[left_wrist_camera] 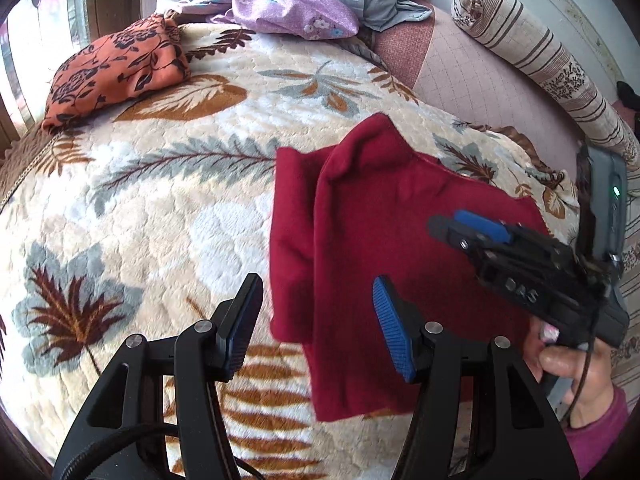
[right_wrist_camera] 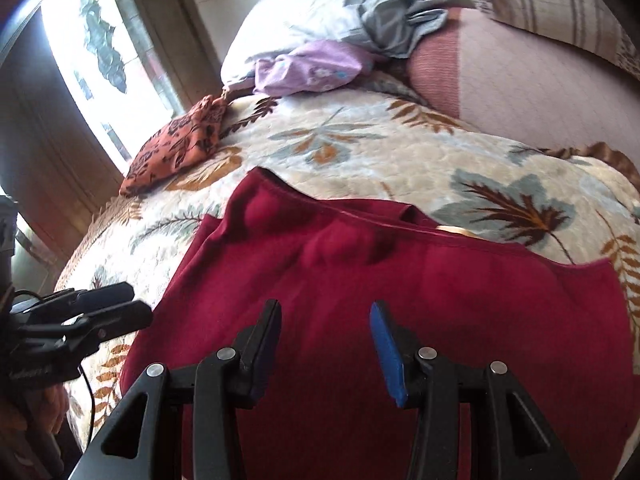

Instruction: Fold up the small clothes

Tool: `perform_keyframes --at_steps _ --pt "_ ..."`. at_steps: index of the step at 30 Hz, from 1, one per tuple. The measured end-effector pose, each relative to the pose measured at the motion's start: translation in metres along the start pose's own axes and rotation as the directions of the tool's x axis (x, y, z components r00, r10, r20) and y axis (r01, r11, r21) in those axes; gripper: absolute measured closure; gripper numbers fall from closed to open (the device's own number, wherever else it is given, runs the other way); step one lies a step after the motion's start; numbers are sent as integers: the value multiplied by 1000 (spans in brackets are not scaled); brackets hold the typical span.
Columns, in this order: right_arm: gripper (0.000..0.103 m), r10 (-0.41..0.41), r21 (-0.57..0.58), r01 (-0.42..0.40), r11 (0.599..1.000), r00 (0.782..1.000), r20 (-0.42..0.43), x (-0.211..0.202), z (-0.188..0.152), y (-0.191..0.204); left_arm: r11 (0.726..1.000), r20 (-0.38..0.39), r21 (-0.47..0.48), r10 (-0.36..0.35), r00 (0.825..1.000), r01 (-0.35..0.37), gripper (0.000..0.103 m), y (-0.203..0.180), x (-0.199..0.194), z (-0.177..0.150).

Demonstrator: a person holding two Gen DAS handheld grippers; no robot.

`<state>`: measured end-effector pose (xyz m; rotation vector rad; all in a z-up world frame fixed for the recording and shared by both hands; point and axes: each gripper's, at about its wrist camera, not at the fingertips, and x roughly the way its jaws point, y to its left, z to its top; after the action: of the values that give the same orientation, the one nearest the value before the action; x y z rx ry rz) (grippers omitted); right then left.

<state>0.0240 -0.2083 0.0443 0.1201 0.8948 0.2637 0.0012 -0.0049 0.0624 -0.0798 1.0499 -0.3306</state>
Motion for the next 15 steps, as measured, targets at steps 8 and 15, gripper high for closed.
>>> perform_keyframes --at_steps 8,15 --pt "59 -26 16 27 1000 1000 -13 57 39 20 998 -33 -3 -57 998 57 46 15 5 -18" --pt "54 -52 78 53 996 998 -19 88 50 14 995 -27 43 -84 996 85 46 19 1 -19"
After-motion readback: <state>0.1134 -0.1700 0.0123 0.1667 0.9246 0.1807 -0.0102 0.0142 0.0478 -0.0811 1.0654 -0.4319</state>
